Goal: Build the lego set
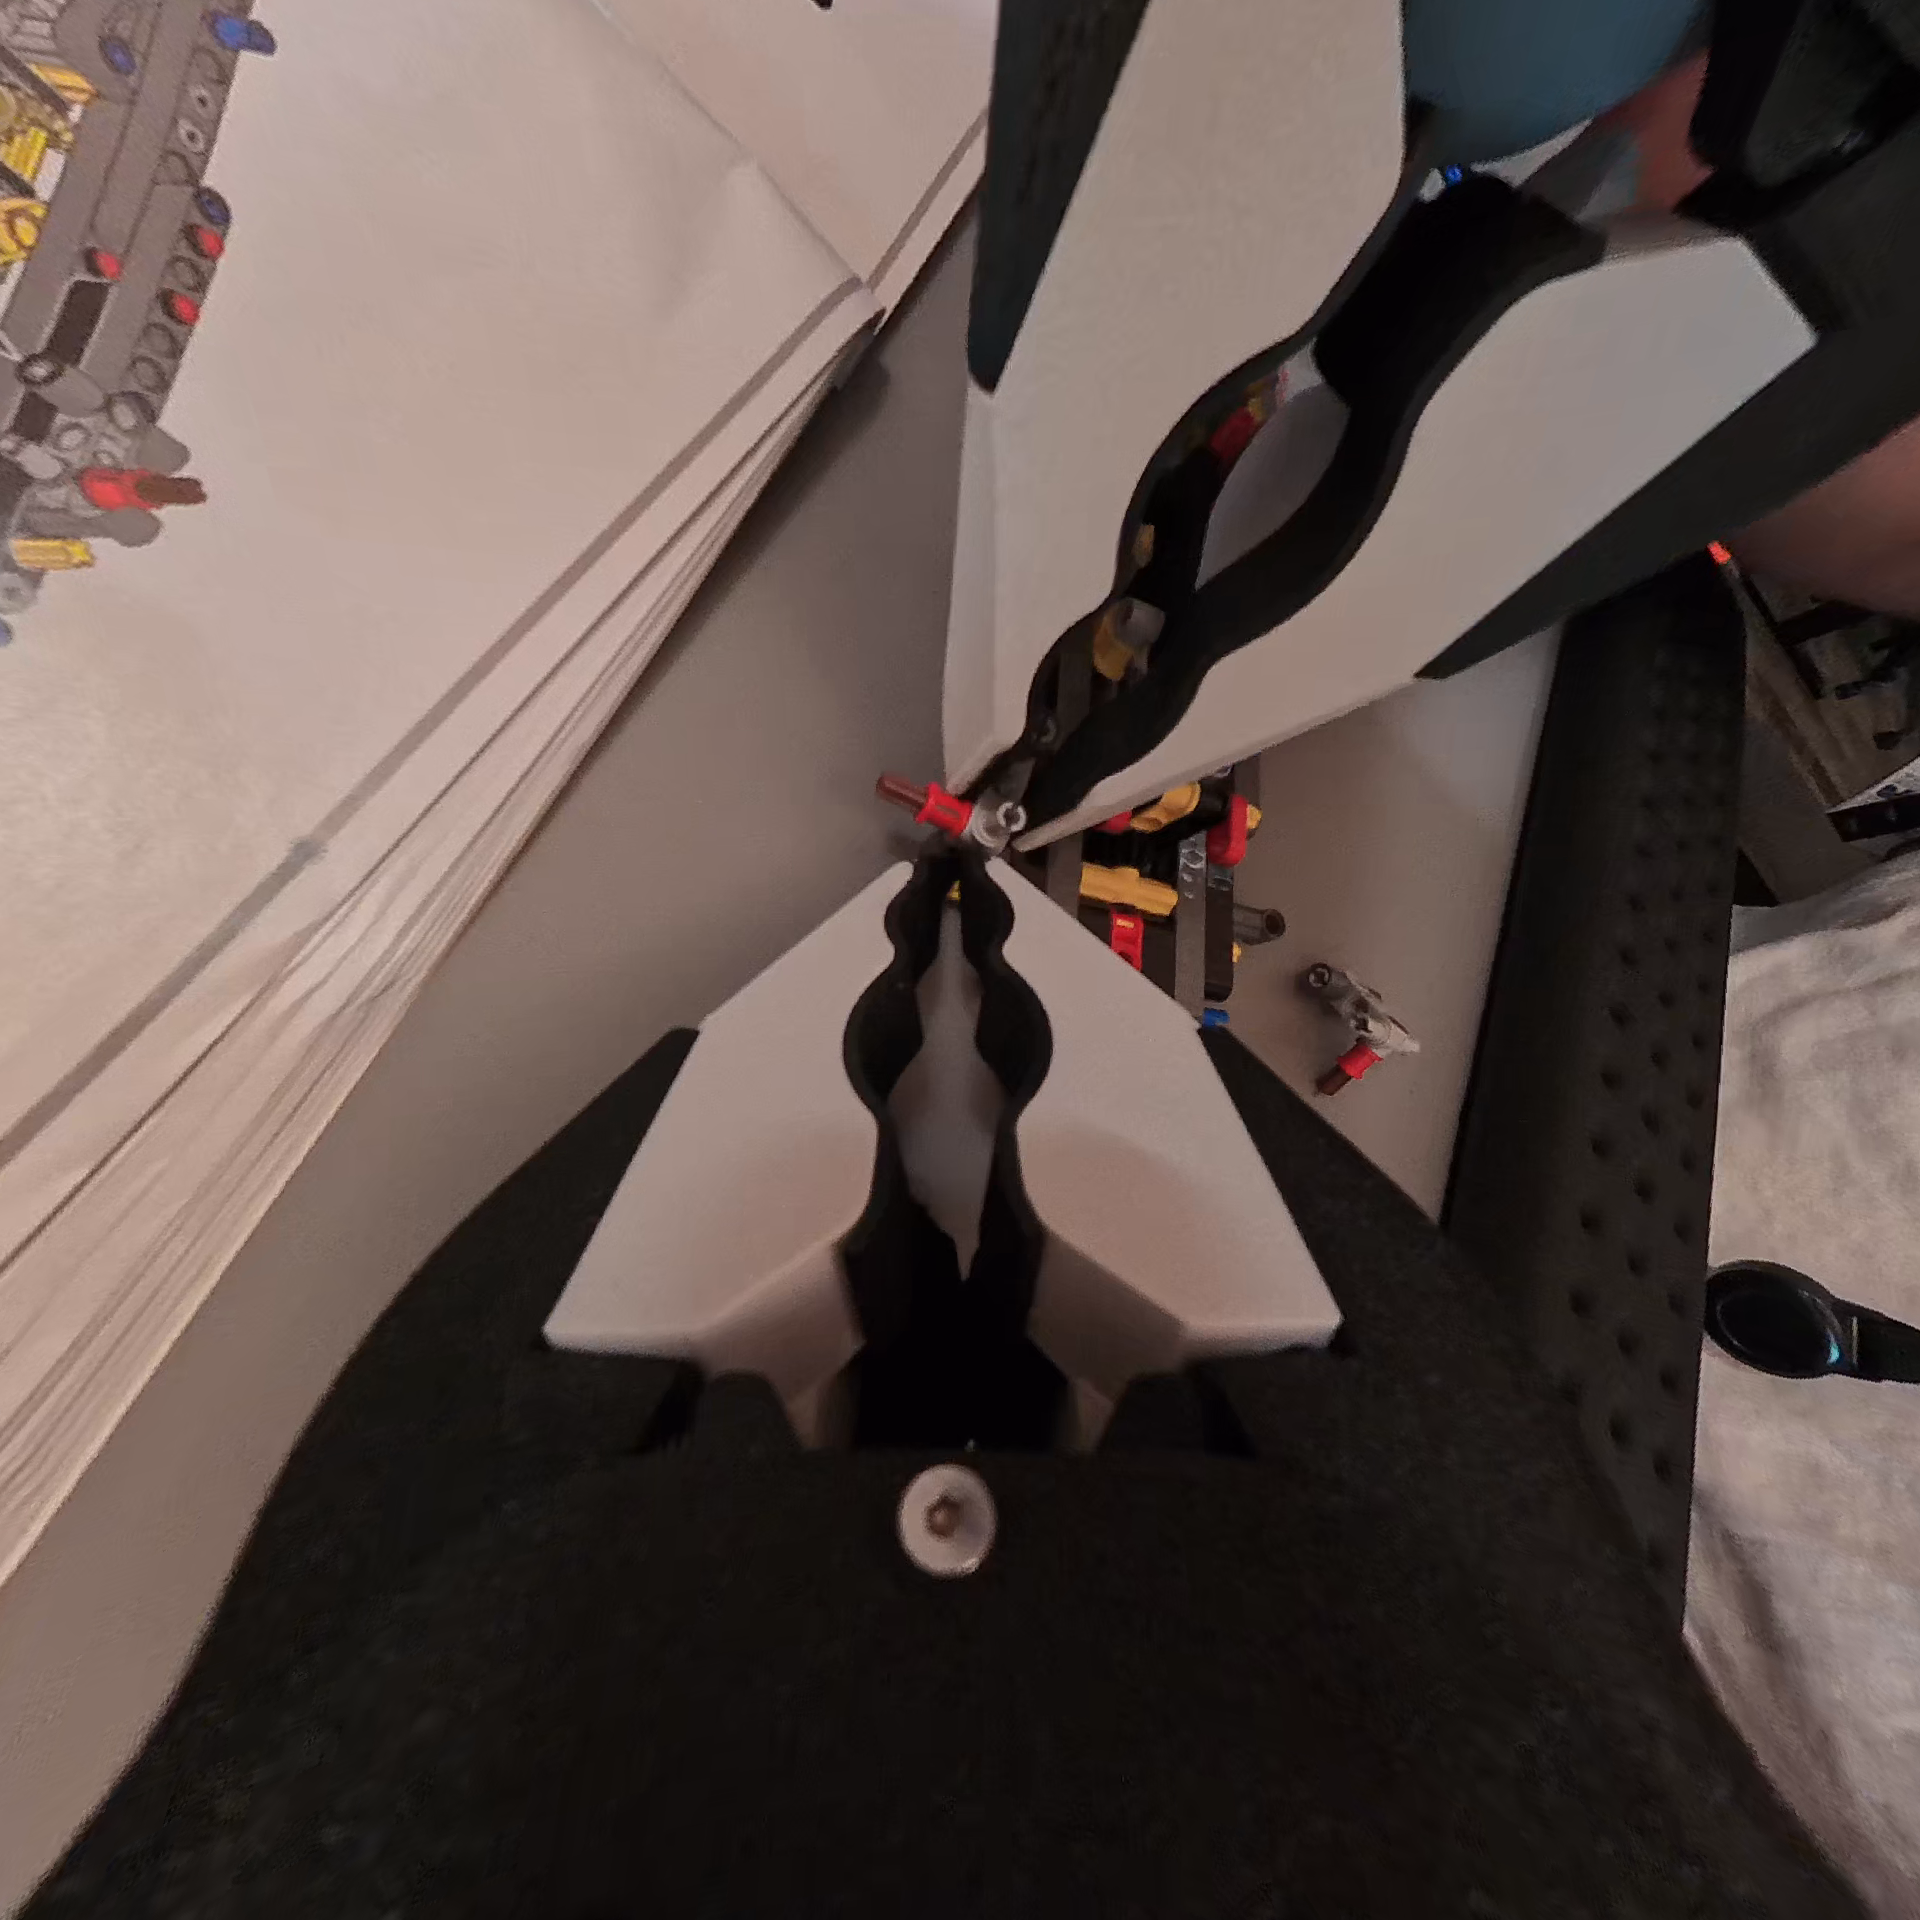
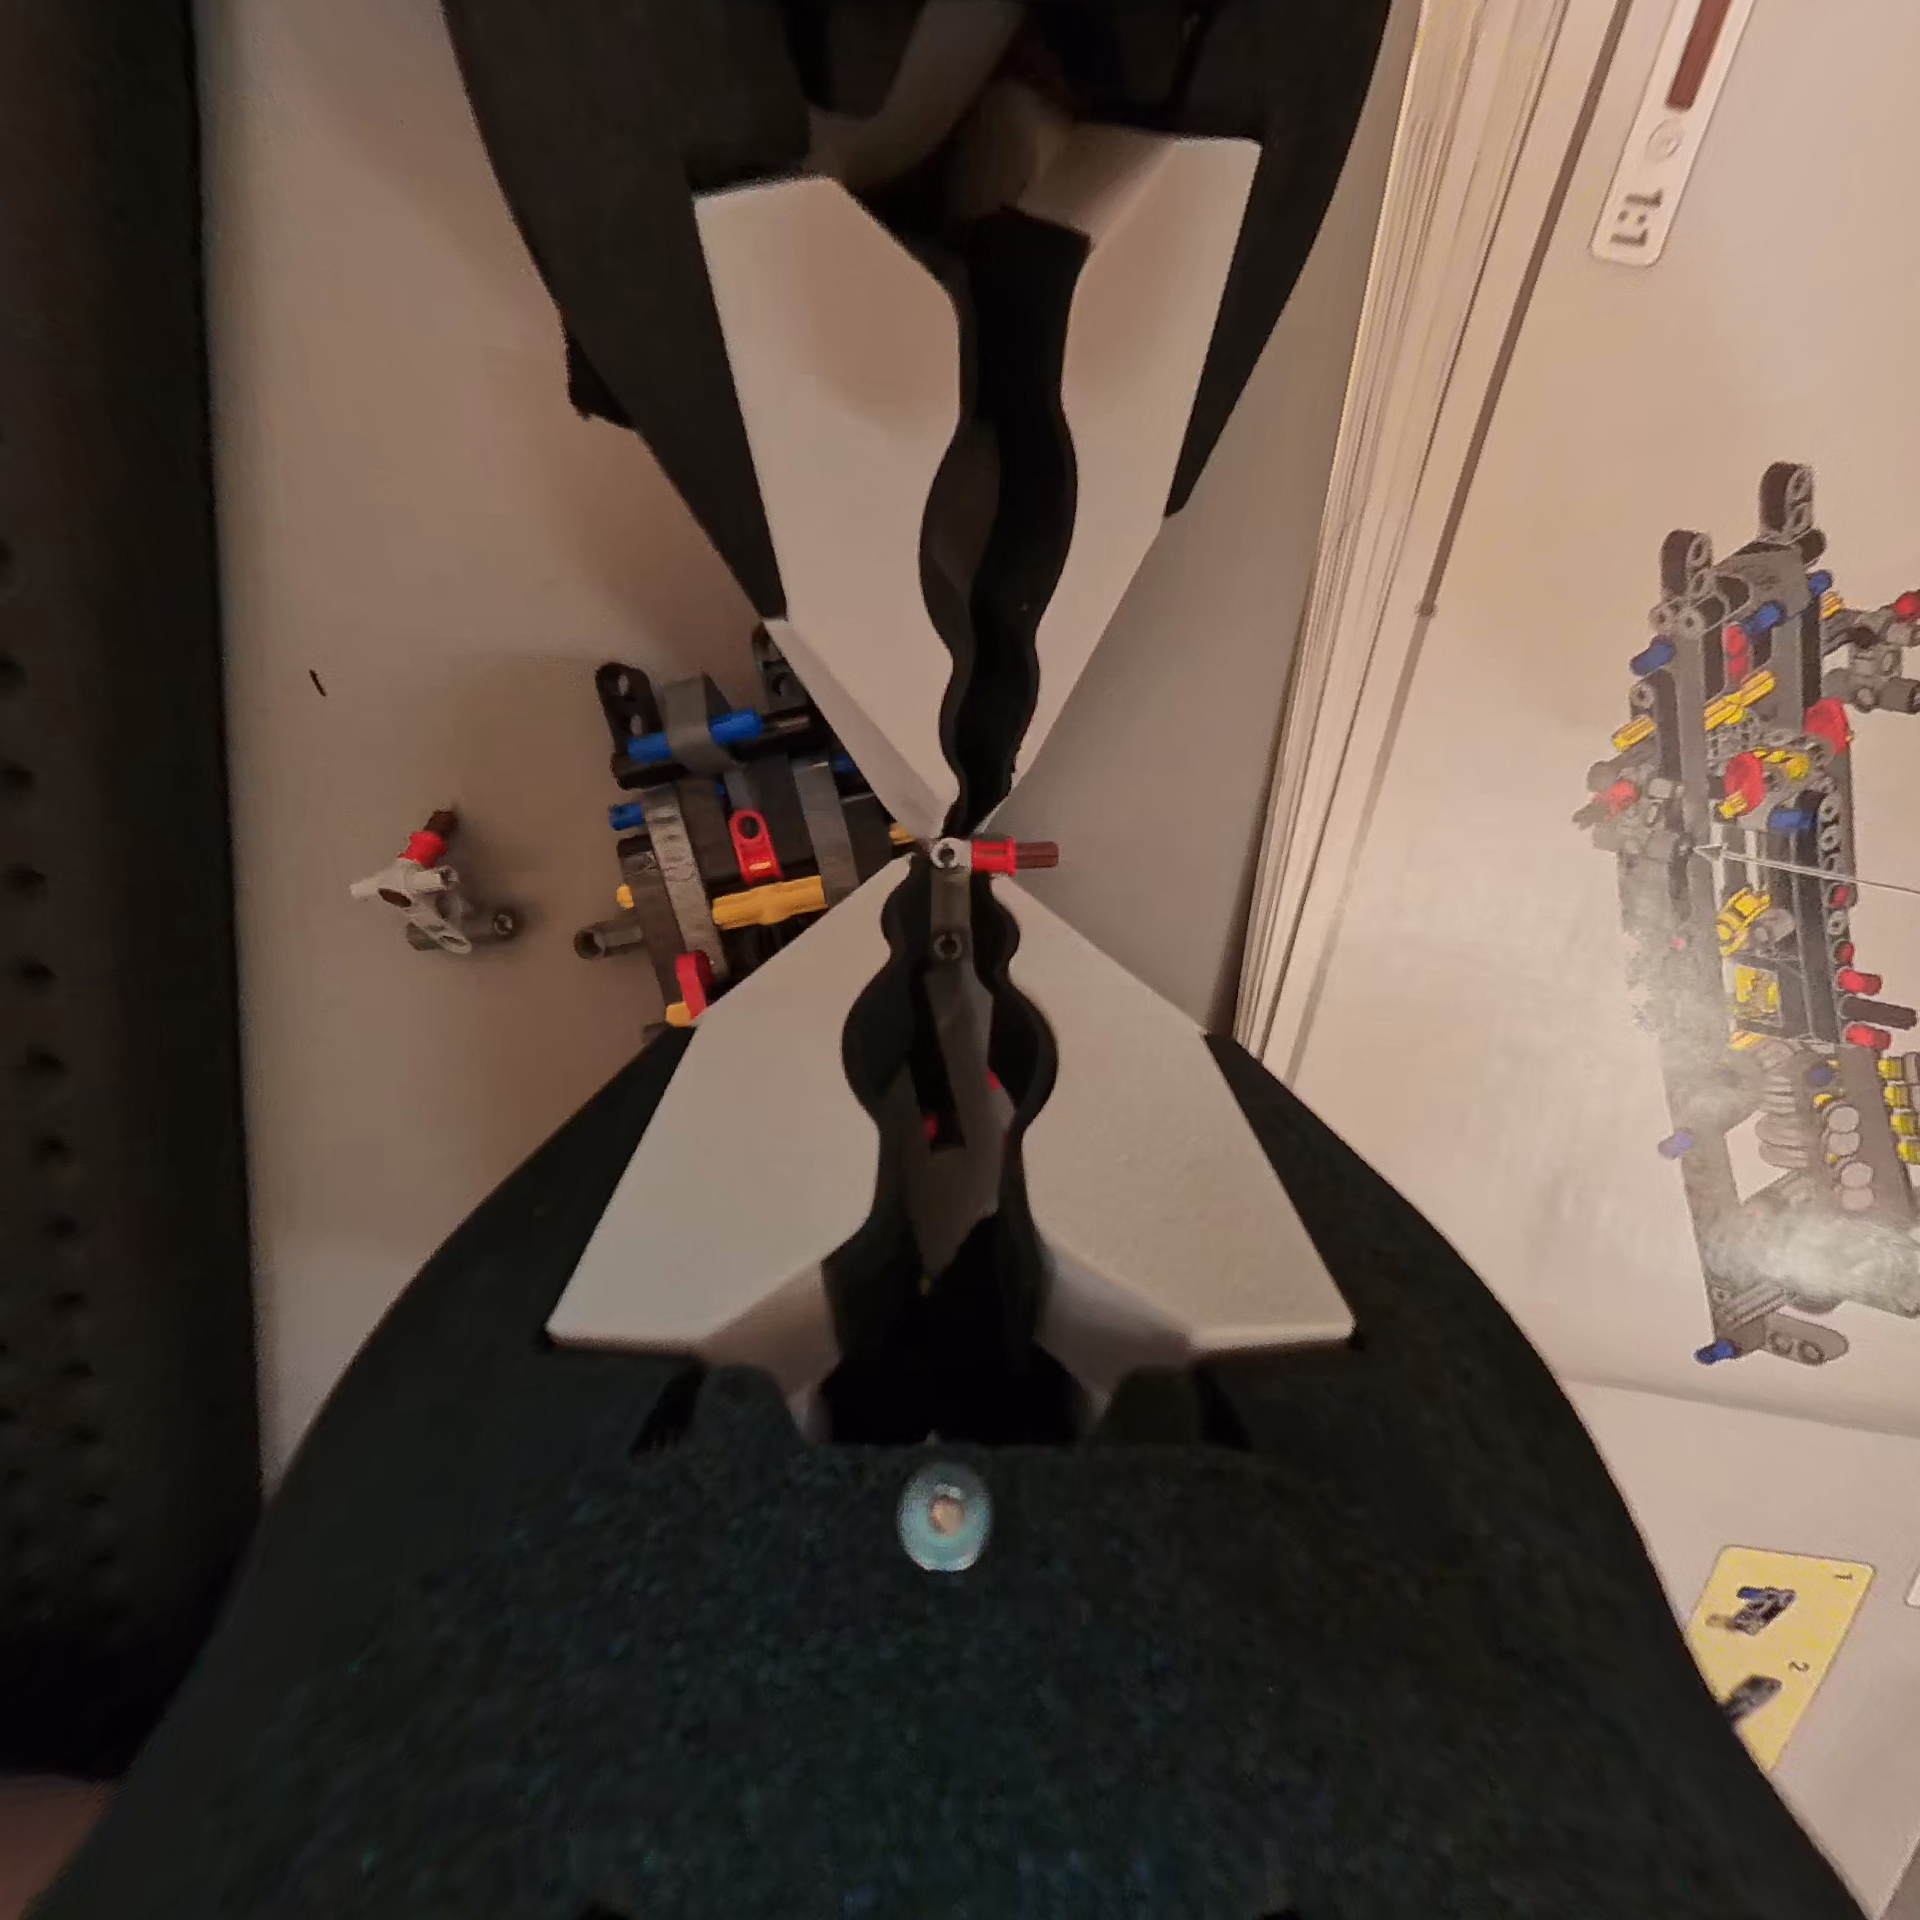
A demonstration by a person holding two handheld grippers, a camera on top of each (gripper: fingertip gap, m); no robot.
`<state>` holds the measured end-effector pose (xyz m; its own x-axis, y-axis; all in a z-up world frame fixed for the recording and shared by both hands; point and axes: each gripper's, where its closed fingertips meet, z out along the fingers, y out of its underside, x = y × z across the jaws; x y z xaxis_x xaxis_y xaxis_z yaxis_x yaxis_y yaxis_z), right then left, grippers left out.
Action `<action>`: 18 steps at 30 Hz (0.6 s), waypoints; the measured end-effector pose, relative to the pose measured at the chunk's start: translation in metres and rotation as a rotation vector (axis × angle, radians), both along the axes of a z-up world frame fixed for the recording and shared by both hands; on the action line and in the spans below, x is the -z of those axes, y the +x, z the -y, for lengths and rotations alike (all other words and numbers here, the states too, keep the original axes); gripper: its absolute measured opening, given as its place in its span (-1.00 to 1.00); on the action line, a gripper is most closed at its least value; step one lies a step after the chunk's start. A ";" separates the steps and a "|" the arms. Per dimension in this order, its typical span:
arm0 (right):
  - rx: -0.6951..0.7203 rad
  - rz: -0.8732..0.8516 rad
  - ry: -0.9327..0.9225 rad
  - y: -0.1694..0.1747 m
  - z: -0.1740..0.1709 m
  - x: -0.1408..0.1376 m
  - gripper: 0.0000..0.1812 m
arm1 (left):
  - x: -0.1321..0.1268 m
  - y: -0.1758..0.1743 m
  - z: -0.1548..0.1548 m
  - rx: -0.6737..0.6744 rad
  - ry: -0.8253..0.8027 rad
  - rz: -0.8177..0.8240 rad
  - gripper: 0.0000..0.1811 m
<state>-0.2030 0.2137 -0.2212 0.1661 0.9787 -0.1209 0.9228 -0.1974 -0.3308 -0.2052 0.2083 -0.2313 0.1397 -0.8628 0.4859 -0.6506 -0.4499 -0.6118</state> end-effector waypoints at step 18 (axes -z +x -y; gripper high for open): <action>-0.186 0.050 0.045 0.005 0.002 0.005 -0.94 | -0.002 -0.007 -0.010 -0.037 0.034 -0.003 -0.98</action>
